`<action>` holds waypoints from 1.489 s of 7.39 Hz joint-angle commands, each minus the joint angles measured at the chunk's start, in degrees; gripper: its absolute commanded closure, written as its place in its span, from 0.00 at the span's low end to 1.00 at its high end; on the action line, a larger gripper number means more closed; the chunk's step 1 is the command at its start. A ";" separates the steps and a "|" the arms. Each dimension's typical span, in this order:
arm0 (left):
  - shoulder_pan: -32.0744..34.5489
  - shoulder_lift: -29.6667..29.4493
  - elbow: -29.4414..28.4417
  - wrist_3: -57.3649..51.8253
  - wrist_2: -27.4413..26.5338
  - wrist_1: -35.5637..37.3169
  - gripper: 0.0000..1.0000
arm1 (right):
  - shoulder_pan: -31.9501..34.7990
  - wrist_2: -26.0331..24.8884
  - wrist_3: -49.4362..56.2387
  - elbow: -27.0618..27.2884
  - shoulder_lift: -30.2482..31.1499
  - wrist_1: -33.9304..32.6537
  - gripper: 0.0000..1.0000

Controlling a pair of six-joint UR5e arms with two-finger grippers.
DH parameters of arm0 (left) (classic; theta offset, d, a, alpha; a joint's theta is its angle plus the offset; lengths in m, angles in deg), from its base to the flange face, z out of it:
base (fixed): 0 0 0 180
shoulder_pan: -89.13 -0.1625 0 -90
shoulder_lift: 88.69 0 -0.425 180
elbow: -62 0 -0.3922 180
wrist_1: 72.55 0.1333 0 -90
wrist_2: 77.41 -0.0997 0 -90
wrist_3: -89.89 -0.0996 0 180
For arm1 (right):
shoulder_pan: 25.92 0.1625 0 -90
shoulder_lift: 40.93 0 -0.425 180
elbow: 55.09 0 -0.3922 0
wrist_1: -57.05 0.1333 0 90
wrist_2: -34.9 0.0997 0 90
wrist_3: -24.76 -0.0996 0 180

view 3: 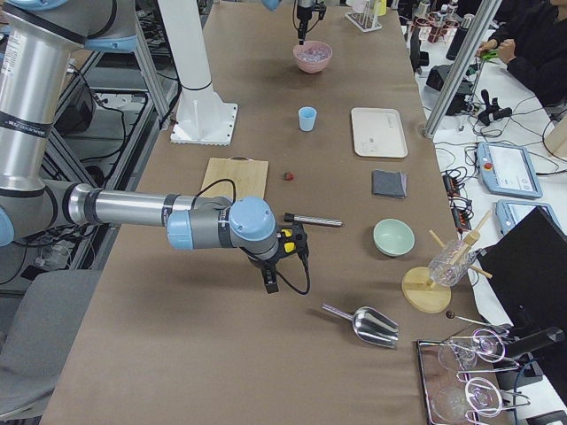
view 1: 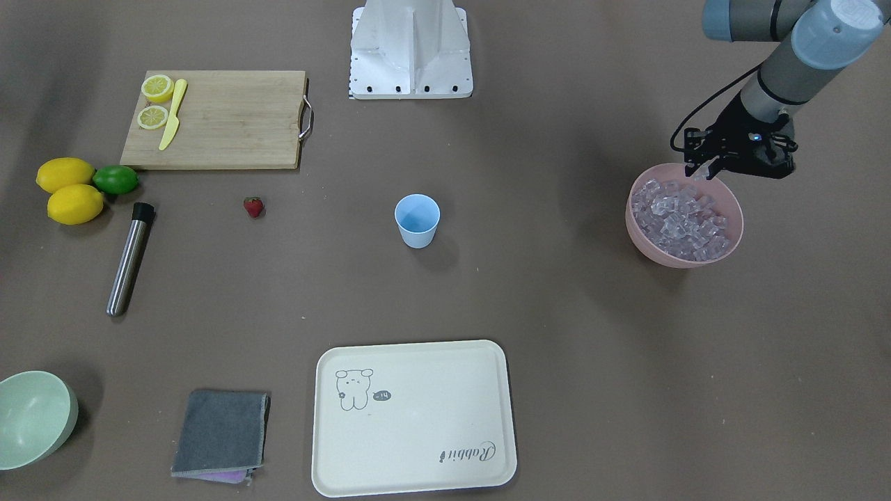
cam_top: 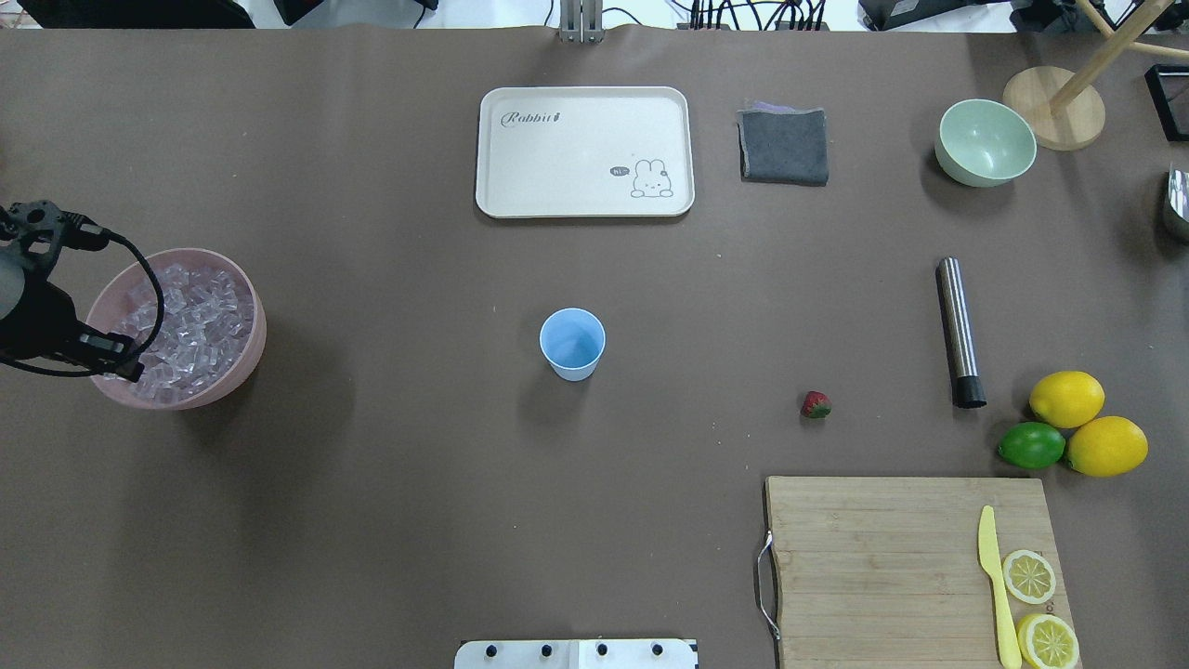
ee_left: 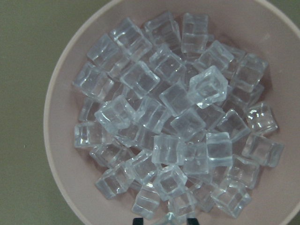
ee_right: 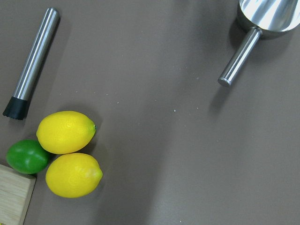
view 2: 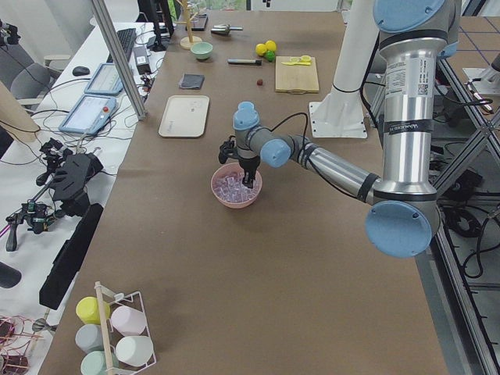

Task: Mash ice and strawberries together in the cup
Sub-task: 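Carry the ice cube over the light-blue cup and open the left gripper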

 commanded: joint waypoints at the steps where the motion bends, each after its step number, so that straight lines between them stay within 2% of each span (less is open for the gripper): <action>1: 1.07 -11.45 -0.21 3.84 1.76 8.34 1.00 | -0.04 0.00 -0.25 0.00 -0.59 0.00 0.00; 3: -3.64 -25.17 -5.20 20.05 1.33 8.91 1.00 | -0.39 0.00 -1.47 0.09 -1.99 0.00 0.00; 4: -7.07 -29.84 -6.97 25.88 0.71 8.91 1.00 | -1.35 -0.08 -4.35 0.09 -3.65 -0.09 0.00; 6: -13.22 -39.16 -13.62 33.37 -6.10 8.39 1.00 | -4.77 -0.26 -11.29 0.35 -7.52 0.00 0.00; 7: -15.17 -44.16 -18.71 35.49 -7.45 8.29 1.00 | -6.62 -0.35 -14.28 1.05 -8.23 0.09 0.00; 8: -15.97 -46.91 -23.29 37.52 -7.90 6.38 1.00 | -7.33 -0.26 -14.83 1.49 -8.24 0.09 0.00; 9: -17.37 -47.29 -26.81 40.15 -11.12 0.18 1.00 | -7.77 -0.26 -15.71 1.76 -8.24 0.09 0.00; 10: -17.64 -47.29 -29.11 40.78 -11.68 -3.88 1.00 | -7.86 -0.26 -15.80 1.76 -8.24 0.35 0.00; 11: -18.60 -47.20 -29.48 40.70 -11.95 -4.10 0.47 | -7.78 -0.26 -15.89 1.76 -8.24 0.35 0.00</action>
